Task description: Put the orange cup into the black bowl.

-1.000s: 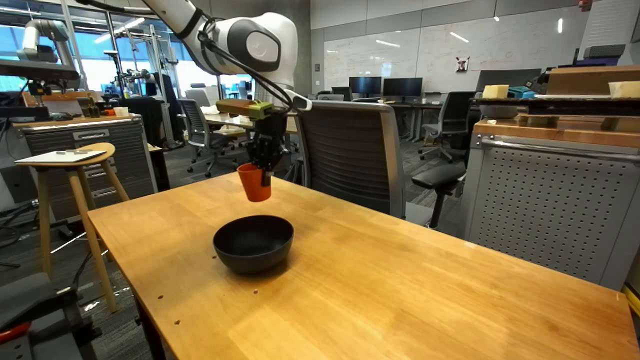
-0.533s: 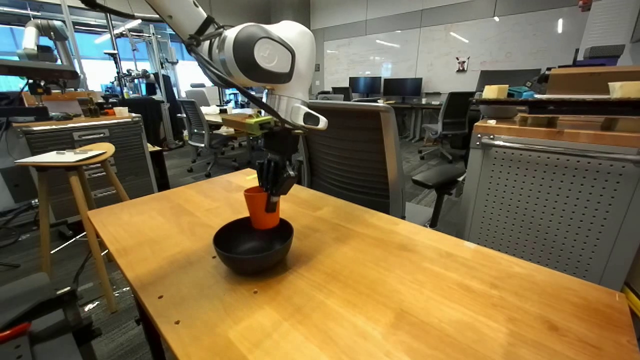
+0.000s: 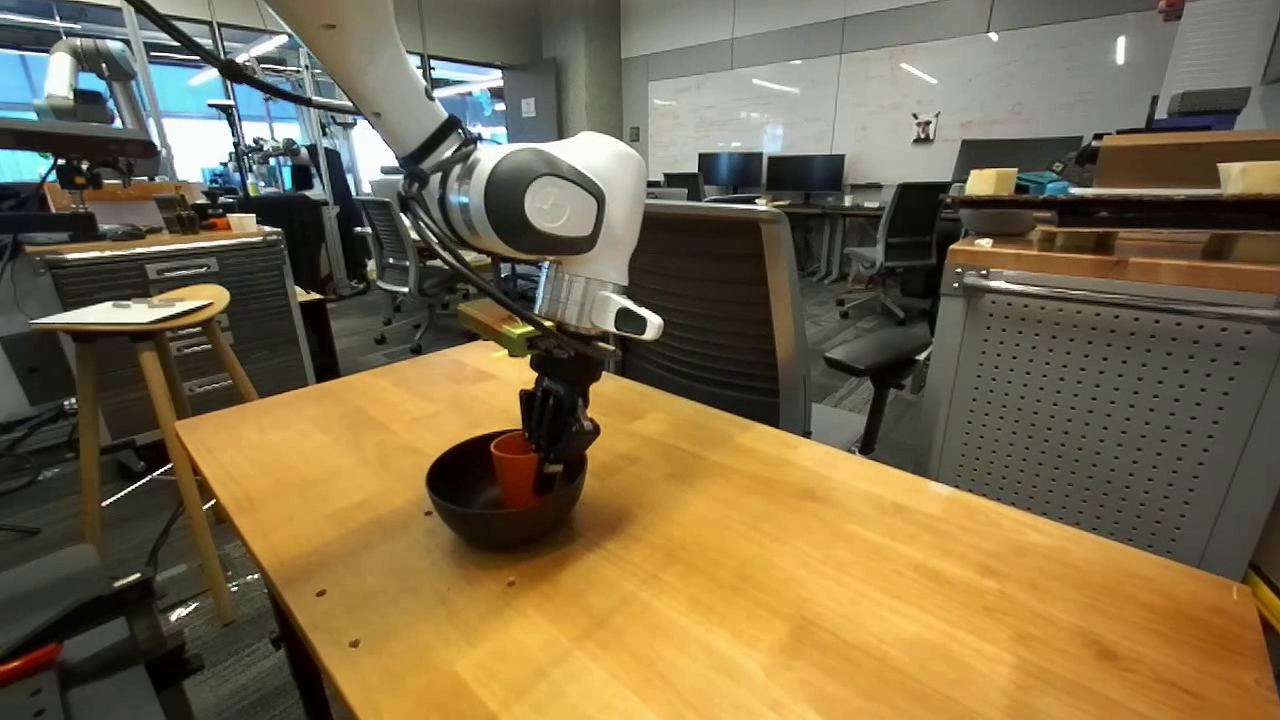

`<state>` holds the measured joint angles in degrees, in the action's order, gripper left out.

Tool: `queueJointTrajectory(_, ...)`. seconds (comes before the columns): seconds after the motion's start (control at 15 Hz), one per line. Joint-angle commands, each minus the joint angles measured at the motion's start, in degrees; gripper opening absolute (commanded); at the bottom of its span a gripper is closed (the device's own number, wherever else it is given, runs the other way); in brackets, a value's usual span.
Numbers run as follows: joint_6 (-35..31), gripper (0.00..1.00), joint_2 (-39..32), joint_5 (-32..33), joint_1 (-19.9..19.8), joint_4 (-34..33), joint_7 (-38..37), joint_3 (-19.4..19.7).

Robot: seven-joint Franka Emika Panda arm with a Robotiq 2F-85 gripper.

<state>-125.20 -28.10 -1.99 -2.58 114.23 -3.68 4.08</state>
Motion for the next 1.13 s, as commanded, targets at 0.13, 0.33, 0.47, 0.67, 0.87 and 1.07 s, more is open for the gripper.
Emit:
queueJointTrajectory(0.13, -2.81, 0.47, 4.24, -0.39, -0.37, 1.93, 1.14, -0.84)
queueJointTrajectory(0.33, -3.47, 0.69, 12.21, 2.5, 0.85, 5.6, 0.37, -0.07)
queueJointTrajectory(0.47, -2.39, 0.84, 17.44, 4.99, 1.45, 6.72, 0.19, -0.12)
queueJointTrajectory(0.67, -0.7, 1.0, 23.41, 7.72, 2.2, 7.3, 1.23, -1.23)
queueJointTrajectory(0.87, -0.27, 1.0, 22.26, 6.64, 1.98, 5.37, 0.79, -1.81)
queueJointTrajectory(1.07, 0.8, 1.0, 25.19, 6.61, 2.4, 6.71, 0.97, -2.66)
